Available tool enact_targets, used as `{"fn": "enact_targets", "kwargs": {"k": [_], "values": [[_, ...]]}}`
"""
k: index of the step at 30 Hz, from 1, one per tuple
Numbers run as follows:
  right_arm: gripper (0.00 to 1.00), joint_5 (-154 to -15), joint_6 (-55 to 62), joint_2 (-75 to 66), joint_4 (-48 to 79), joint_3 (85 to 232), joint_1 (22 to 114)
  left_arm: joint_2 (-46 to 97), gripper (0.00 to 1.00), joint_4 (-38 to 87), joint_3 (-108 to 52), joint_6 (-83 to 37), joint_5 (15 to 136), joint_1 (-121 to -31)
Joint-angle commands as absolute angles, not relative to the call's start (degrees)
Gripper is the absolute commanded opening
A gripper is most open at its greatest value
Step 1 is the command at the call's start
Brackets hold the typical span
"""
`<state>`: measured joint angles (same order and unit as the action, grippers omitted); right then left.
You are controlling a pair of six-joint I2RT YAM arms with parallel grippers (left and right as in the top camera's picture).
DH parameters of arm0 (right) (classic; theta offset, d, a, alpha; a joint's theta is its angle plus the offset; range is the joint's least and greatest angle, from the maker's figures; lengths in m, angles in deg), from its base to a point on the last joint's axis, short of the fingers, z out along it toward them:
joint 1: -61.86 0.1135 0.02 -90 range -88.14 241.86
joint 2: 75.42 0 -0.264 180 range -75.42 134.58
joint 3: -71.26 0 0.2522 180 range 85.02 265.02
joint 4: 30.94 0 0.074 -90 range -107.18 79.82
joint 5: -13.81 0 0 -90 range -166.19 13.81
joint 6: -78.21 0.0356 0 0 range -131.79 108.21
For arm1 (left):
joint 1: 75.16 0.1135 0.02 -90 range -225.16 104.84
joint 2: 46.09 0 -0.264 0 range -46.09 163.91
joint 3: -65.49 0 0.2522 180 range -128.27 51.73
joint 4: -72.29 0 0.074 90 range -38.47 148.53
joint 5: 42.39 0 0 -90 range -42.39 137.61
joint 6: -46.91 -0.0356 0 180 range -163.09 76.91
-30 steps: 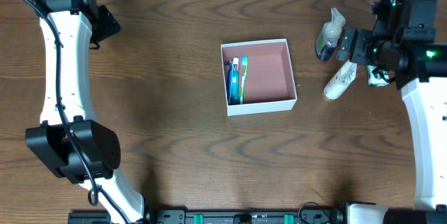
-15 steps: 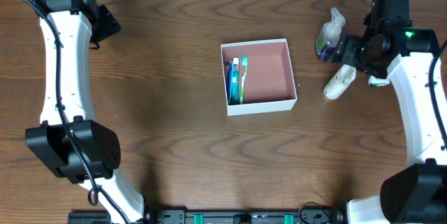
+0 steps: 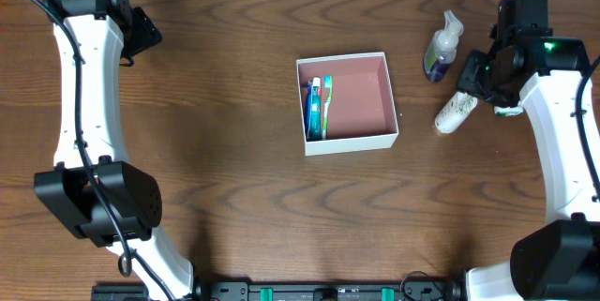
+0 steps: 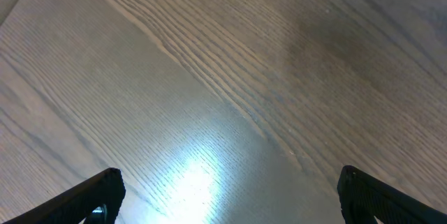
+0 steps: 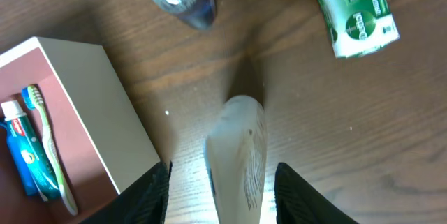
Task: Pack container
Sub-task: 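Lower the right gripper and grasp the white lotion tube, then lift the lotion tube and carry it over the white box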
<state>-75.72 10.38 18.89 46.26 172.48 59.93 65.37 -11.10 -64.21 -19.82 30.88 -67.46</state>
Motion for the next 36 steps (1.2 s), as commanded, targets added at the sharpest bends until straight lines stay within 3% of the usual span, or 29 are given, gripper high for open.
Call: {"fn": "enact_targets", "kwargs": {"k": [1, 9, 18, 25, 36], "values": [[0.47, -75.1, 12.5, 19.4, 47.0, 173.4, 60.8, 65.8, 0.98, -11.3, -63.8, -20.3, 30.2, -67.4], [0.42, -75.1, 13.5, 19.4, 47.9, 173.4, 60.8, 65.8, 0.98, -11.3, -63.8, -20.3, 30.2, -67.4], [0.01, -75.2, 14.6, 19.4, 46.8, 173.4, 60.8, 65.8, 0.98, -11.3, -63.8, -20.3, 30.2, -67.4], [0.01, -82.3, 13.7, 19.3, 45.4, 178.1, 60.8, 65.8, 0.98, -11.3, -63.8, -20.3, 30.2, -67.4], [0.01, -89.9, 9.8, 19.3, 47.4, 201.4, 61.5, 65.8, 0.98, -11.3, -63.8, -20.3, 30.2, -67.4]]}}
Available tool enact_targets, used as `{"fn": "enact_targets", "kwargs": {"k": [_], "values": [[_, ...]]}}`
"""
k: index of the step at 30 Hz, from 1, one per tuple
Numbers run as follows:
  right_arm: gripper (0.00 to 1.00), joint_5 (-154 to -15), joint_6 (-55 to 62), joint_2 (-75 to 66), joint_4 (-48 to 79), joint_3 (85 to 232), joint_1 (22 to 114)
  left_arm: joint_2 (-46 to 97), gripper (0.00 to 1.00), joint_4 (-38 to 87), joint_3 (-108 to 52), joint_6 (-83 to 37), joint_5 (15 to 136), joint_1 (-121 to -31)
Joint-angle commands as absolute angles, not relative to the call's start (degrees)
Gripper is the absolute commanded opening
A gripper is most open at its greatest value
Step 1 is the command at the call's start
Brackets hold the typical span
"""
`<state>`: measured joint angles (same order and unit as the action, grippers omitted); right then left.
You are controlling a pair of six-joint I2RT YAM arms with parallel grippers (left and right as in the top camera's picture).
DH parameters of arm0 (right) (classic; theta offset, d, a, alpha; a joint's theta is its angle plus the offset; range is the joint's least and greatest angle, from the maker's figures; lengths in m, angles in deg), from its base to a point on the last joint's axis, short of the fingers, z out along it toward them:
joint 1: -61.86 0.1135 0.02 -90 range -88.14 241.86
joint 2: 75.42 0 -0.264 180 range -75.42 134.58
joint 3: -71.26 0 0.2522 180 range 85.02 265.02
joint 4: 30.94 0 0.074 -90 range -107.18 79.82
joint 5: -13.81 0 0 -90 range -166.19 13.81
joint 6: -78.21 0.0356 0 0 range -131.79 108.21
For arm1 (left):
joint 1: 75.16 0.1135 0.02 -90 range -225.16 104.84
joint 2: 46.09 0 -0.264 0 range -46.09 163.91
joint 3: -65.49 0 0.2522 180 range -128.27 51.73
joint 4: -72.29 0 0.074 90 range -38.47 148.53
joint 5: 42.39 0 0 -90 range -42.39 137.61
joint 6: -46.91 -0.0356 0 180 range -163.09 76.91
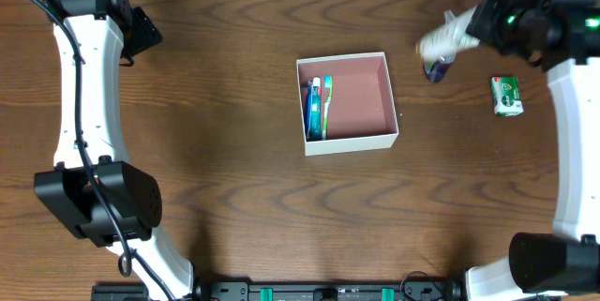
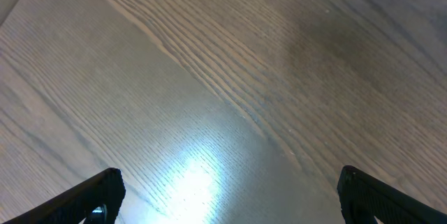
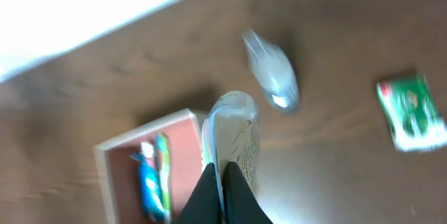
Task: Pack container
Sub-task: 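Lift the lotion tube and carry it over the white box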
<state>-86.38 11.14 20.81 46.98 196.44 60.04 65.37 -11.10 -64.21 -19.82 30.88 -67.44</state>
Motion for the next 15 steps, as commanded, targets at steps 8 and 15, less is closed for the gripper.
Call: {"fn": "enact_targets", "kwargs": {"k": [8, 15], "values": [[0.01, -93.8, 9.8, 19.3, 45.9, 206.5, 65.9, 65.8, 0.98, -11.3, -63.8, -20.3, 30.2, -67.4], [0.01, -93.8, 9.7, 19.3, 45.2, 206.4, 70.3, 65.8, 0.98, -11.3, -63.8, -20.3, 30.2, -67.4]]}}
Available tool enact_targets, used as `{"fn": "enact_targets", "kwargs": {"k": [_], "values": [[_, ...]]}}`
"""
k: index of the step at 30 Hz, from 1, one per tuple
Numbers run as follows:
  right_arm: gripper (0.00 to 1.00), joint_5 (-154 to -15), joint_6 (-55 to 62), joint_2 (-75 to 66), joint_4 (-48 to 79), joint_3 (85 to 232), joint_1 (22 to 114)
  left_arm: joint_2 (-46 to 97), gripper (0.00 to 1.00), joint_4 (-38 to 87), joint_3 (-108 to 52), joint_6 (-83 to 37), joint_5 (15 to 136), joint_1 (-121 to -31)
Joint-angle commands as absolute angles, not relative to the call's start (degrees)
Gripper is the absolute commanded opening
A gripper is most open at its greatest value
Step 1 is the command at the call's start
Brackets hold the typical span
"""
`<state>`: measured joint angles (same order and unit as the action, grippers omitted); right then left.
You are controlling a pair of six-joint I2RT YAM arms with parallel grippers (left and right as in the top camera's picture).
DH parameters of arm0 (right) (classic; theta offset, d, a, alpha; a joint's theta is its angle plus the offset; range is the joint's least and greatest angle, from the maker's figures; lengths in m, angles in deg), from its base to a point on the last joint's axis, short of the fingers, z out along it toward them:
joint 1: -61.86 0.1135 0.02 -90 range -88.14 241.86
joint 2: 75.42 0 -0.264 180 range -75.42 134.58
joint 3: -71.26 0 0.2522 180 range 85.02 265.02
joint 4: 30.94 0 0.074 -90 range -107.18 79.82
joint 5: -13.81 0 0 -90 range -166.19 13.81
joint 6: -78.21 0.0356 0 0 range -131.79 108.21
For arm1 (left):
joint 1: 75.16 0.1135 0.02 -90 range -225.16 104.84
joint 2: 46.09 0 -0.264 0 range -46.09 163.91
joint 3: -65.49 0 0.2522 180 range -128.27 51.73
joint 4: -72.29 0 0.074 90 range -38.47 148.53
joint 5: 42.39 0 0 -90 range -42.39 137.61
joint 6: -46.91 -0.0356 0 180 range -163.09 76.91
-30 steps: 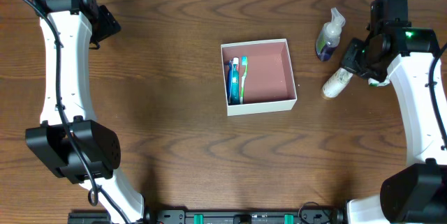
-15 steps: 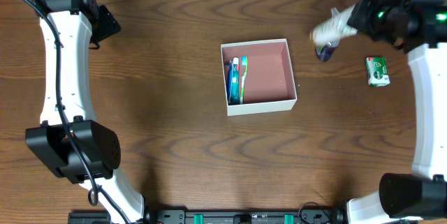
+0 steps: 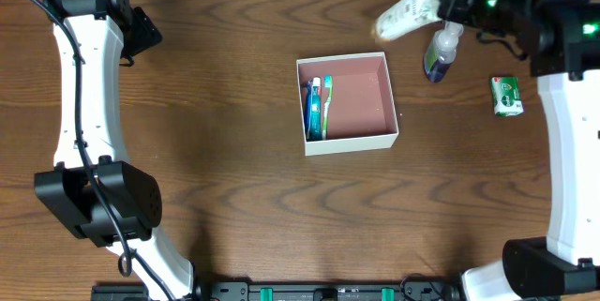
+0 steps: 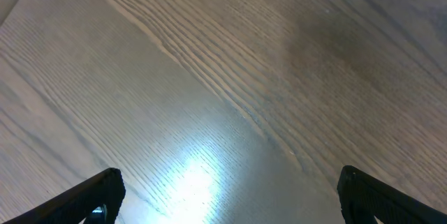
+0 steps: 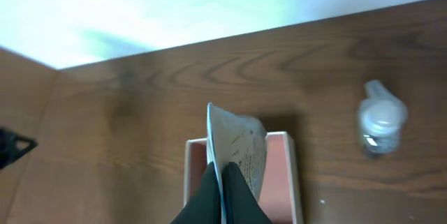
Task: Pack container
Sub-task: 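Lift the lotion tube and carry it over the white box, then lower the lotion tube into the box and open the right gripper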
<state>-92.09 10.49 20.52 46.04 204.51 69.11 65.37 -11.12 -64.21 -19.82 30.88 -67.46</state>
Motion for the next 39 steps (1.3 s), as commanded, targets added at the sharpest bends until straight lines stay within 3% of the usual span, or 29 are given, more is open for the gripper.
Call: {"fn": "enact_targets", "kwargs": {"k": [1, 13, 32, 39], "values": [[0.01, -93.8, 9.7, 19.3, 45.2, 206.4, 70.5, 65.8, 0.98, -11.3, -63.8, -20.3, 30.2, -67.4], [0.02, -92.9, 8.9, 19.4, 52.9, 206.3, 75.0, 65.8, 0.98, -11.3, -63.8, -20.3, 30.2, -67.4], [0.01, -90.7, 8.7, 21.8, 54.0, 201.8, 79.8, 65.8, 0.98, -11.3, -63.8, -20.3, 30.2, -67.4], [0.01, -83.4, 6.7, 23.5, 57.1, 200.1, 79.8, 65.8, 0.98, -11.3, -63.8, -20.3, 30.2, -67.4]]}}
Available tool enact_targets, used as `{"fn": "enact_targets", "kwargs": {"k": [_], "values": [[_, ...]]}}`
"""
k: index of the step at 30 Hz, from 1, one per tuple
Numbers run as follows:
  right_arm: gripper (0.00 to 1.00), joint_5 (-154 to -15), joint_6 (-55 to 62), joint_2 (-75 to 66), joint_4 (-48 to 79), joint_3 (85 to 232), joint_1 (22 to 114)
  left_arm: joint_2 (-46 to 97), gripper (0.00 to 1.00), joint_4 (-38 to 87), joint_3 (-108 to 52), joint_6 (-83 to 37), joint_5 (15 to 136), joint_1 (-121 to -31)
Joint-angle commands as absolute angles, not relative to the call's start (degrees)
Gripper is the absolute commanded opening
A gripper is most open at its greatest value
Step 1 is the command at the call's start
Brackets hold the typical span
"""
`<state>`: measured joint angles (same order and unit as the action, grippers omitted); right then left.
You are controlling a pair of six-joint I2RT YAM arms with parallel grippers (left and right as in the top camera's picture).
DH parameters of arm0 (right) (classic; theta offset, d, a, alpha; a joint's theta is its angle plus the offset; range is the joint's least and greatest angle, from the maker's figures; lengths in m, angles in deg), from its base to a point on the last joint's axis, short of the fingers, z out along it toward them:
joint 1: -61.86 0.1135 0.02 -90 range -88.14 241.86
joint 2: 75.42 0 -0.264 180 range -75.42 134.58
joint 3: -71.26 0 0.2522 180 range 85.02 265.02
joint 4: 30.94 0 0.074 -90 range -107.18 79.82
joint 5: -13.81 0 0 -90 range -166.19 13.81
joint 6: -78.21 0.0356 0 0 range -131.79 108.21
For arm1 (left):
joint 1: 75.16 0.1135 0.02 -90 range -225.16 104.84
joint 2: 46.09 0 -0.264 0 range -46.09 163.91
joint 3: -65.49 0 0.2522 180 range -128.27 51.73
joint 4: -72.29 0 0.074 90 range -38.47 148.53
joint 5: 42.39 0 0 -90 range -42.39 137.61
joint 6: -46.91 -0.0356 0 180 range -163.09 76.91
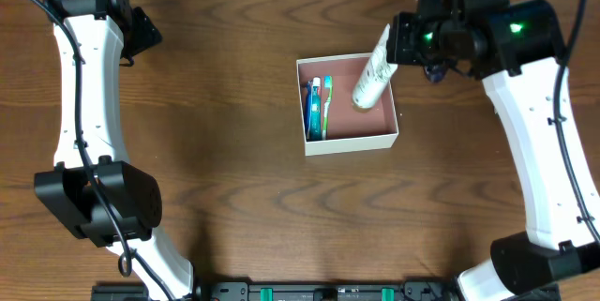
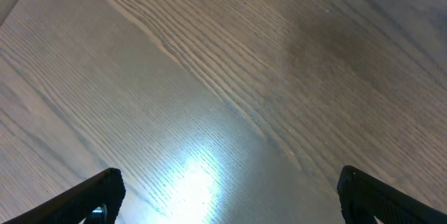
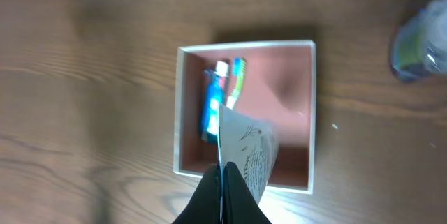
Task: Pack container
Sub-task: 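Lower the lotion tube into the box and open the right gripper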
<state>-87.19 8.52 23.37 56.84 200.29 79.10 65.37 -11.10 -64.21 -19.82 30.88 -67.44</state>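
Observation:
A white box (image 1: pixel 393 134) with a pink floor stands mid-table; a blue toothpaste tube (image 1: pixel 312 106) and a green toothbrush (image 1: pixel 326 104) lie along its left wall. My right gripper (image 1: pixel 392 40) is shut on the flat end of a white printed tube (image 1: pixel 370 81), which hangs tilted over the box's right half. In the right wrist view the white tube (image 3: pixel 246 147) is pinched between the black fingers (image 3: pixel 225 192) above the white box (image 3: pixel 311 112). My left gripper (image 2: pixel 227 199) is open over bare wood at the far left.
A clear pump bottle (image 3: pixel 421 39) with dark liquid stands right of the box, mostly hidden behind the right arm in the overhead view. The right arm (image 1: pixel 525 104) reaches across the table's right side. The left arm (image 1: pixel 84 76) runs along the left edge.
My right gripper has carried the white tube from above the table's far edge, beyond the box's back right corner, down over the box's right half. The left arm is unmoved.
The right gripper stood open around the white tube lying right of the box. Then it was shut on the tube, held above the pump bottle. Later it held it beyond the box's back wall, and now over the box. The green packet has left view.

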Motion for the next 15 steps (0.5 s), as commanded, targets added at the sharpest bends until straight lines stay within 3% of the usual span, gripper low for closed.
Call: {"fn": "enact_targets", "kwargs": {"k": [1, 15], "values": [[0.02, -83.3, 6.3, 23.6, 57.6, 200.0, 79.8, 65.8, 0.98, -11.3, -63.8, -20.3, 30.2, -67.4], [0.01, -83.7, 6.3, 27.2, 58.8, 199.9, 79.9, 65.8, 0.98, -11.3, -63.8, -20.3, 30.2, -67.4]]}}
